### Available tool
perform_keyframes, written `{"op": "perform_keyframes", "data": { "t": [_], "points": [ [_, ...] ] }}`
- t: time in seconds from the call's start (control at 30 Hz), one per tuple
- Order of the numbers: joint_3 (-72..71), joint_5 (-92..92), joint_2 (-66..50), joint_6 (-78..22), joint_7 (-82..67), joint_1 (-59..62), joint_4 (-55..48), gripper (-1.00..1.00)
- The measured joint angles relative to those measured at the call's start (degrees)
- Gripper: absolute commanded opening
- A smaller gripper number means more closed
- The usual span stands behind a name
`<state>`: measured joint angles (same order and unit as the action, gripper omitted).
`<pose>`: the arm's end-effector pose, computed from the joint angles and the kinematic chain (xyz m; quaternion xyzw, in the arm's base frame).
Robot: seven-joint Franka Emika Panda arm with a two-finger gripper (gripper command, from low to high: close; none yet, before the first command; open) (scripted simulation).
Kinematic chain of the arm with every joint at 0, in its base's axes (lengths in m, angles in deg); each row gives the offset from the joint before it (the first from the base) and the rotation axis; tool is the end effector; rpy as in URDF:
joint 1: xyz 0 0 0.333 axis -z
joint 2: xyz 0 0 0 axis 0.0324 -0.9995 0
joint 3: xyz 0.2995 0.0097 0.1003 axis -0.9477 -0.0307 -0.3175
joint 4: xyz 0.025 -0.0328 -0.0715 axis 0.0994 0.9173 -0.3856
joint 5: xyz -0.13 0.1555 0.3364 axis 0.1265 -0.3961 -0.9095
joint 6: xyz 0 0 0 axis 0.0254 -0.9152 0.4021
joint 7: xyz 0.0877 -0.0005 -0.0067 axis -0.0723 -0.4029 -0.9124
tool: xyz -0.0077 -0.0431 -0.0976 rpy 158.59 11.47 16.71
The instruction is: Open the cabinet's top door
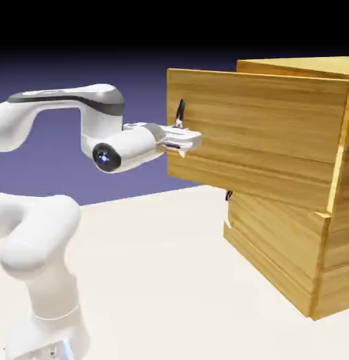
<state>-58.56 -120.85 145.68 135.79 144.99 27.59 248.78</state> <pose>0.2829 0.0701 0.4944 0.0570 0.7048 0.4580 0.5387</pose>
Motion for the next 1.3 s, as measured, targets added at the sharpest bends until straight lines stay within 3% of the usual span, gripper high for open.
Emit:
{"op": "perform_keyframes", "data": {
  "t": [0.33, 0.63, 0.93, 1.3],
  "points": [
    [20.8, 21.8, 2.8, -15.9, -0.2, 1.7, 5.8, -1.00],
    [39.5, 41.8, -3.8, -30.2, -4.3, 6.2, 3.7, -1.00],
    [57.6, 61.8, -20.4, -45.7, -11.8, 5.5, -6.9, -1.00],
    [74.8, 76.2, -43.3, -64.9, -22.0, -4.6, -27.2, -1.00]
  ]
}}
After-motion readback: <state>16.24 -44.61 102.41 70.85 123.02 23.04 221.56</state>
